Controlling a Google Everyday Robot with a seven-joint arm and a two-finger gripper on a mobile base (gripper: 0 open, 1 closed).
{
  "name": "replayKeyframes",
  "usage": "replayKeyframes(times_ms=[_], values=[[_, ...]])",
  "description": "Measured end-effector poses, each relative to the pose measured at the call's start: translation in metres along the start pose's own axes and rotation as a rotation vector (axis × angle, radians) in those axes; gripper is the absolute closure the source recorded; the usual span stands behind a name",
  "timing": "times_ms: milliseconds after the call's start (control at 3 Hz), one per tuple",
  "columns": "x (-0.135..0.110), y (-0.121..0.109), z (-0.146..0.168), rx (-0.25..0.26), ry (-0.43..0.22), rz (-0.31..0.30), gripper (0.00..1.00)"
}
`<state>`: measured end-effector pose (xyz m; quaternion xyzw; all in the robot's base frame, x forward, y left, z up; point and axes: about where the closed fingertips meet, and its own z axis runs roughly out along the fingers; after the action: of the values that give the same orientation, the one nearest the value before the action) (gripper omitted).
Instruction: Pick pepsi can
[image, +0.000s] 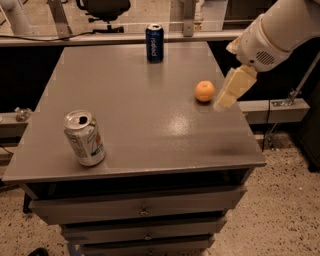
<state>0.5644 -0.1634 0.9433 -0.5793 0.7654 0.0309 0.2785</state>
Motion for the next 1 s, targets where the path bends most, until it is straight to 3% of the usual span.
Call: replayKeyframes(times_ms=[1000], values=[[-0.067, -0.106, 0.085, 0.066, -0.389, 0.319, 0.0]])
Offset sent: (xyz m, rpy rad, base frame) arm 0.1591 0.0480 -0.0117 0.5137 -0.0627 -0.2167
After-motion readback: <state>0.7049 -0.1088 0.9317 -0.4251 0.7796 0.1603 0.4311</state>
